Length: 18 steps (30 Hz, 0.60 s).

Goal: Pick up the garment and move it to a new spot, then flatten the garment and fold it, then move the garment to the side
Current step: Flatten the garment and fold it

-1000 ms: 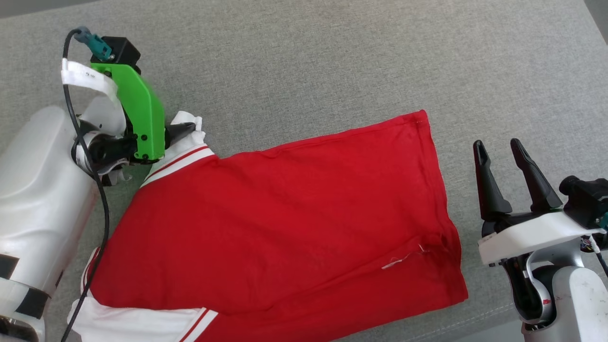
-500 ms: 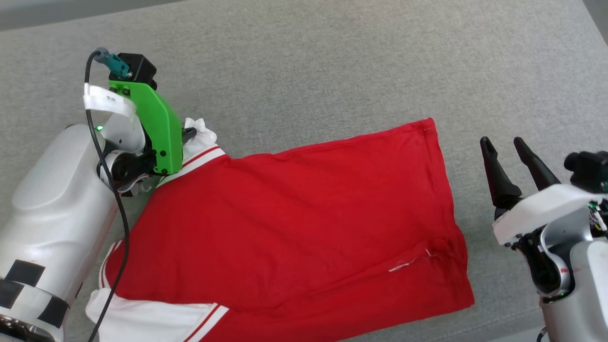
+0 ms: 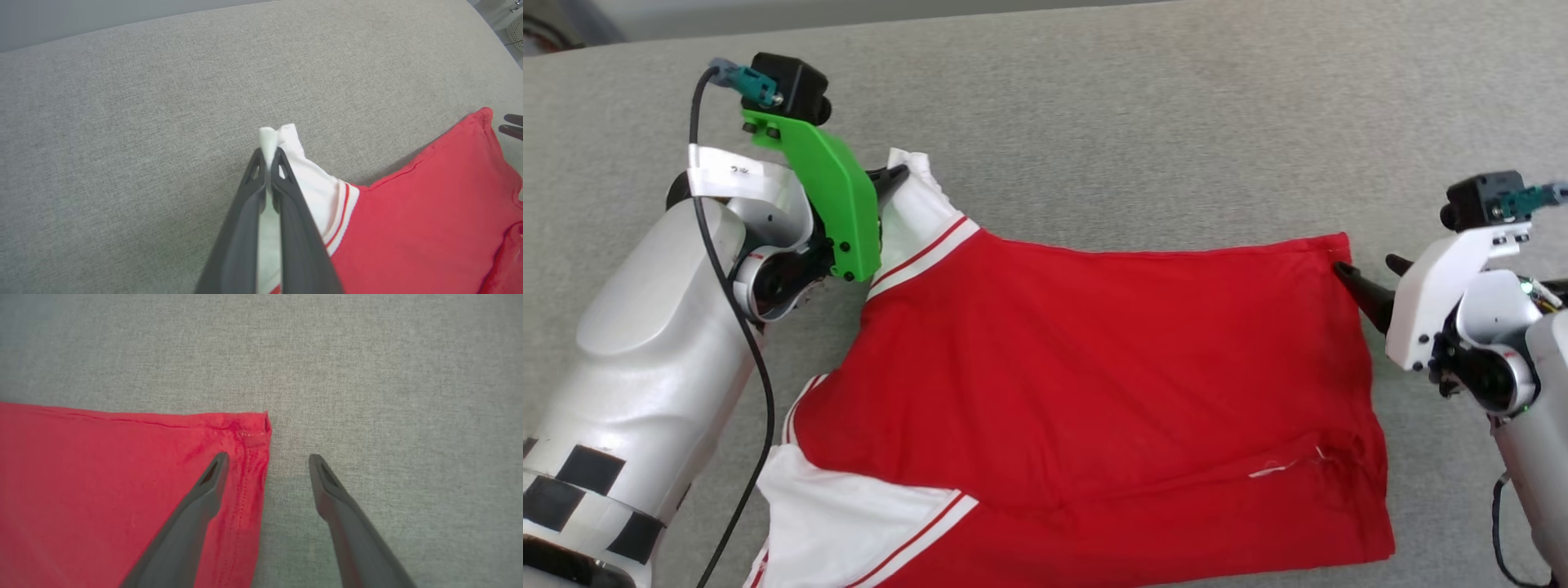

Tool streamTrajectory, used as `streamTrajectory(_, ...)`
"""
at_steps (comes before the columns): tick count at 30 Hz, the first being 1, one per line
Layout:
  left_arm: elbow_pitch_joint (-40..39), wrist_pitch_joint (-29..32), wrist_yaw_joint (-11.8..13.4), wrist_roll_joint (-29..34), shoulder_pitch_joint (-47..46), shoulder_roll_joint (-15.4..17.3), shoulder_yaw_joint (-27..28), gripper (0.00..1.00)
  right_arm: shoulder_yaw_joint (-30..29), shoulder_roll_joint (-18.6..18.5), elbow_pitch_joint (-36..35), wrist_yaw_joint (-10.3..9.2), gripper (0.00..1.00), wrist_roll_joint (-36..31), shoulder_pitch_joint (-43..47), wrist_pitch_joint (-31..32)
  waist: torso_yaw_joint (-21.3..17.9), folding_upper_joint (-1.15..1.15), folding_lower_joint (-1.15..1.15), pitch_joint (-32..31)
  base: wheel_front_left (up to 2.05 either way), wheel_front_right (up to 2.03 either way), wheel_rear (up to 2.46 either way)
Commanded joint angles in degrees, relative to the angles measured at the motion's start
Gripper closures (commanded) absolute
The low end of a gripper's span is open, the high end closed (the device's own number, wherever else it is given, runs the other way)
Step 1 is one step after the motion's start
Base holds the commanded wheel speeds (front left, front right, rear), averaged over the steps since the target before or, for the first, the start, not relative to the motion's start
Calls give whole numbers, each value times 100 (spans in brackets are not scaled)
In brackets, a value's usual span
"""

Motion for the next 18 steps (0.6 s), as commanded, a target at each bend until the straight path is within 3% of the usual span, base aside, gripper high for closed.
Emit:
streamTrajectory(1,-59,-19,25,102,-54,-6,-18,100,92,-56,117,-4,0,62,-172,103,204,0,-1,76,0,0,0)
streamTrajectory(2,-286,-8,65,100,-52,-59,-52,100,615,-190,693,-4,0,232,-619,532,339,0,-1,242,0,0,0)
streamTrajectory(8,-393,12,79,60,0,-75,-74,100,1172,-205,1386,-4,0,587,-709,1308,392,0,-1,308,0,0,0)
streamTrajectory(9,-403,44,76,66,12,-65,-102,100,1226,-205,1497,-4,55,658,-703,1493,396,0,-1,305,0,0,0)
streamTrajectory(10,-409,69,73,69,19,-58,-124,100,1245,-207,1546,-4,88,715,-709,1575,400,0,-1,303,0,0,0)
streamTrajectory(11,-411,102,69,78,28,-46,-155,100,1241,-214,1576,-4,100,787,-718,1619,403,0,-1,292,0,0,0)
streamTrajectory(18,-450,-369,95,60,212,-24,-15,100,999,-563,1159,-4,100,1007,-809,1049,410,0,-1,1,0,0,0)
